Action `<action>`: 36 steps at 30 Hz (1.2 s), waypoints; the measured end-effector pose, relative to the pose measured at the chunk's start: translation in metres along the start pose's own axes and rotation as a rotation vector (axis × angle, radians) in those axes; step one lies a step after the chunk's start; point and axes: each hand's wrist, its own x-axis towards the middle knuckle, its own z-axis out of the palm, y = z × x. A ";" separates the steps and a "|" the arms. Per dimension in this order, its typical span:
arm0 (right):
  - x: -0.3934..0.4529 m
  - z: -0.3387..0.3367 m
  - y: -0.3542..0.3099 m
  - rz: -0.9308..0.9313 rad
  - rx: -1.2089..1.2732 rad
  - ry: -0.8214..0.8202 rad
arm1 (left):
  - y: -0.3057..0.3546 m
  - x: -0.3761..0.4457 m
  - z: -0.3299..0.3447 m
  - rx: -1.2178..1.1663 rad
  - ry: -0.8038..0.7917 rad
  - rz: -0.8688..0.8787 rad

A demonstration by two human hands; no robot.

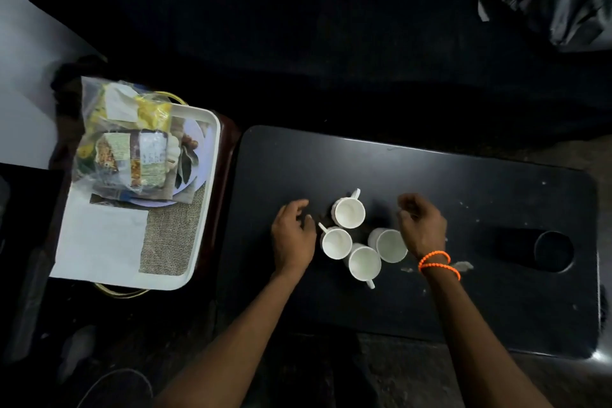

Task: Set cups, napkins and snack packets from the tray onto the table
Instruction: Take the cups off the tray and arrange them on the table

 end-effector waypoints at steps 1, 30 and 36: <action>-0.004 -0.005 0.006 0.019 0.006 0.015 | -0.001 -0.012 0.000 -0.016 0.022 0.004; -0.096 -0.009 0.118 0.021 -0.050 0.099 | 0.081 -0.044 0.114 0.518 -1.044 0.426; -0.124 -0.008 0.135 0.089 -0.051 0.165 | 0.075 -0.060 0.130 0.568 -1.161 0.390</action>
